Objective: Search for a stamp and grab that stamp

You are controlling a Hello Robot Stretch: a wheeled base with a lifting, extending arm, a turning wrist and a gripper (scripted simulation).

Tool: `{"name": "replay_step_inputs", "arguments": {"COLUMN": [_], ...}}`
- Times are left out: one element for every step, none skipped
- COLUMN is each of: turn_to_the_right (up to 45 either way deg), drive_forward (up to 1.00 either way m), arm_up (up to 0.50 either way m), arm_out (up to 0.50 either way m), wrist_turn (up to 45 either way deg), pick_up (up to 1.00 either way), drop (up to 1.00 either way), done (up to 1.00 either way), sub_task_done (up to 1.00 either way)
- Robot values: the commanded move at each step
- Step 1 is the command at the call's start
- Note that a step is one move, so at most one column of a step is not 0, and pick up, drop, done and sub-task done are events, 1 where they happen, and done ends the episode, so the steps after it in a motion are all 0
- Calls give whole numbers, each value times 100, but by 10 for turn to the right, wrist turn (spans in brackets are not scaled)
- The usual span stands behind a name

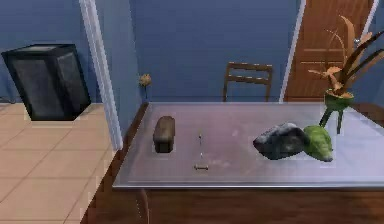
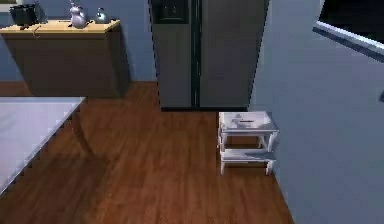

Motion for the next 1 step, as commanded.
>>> {"name": "replay_step_inputs", "arguments": {"turn_to_the_right": [450], "drive_forward": [0], "arm_up": [0], "arm_out": [0], "wrist_turn": [0], "pick_up": [0], "drop": [0], "done": [0], "sub_task_done": [0]}}
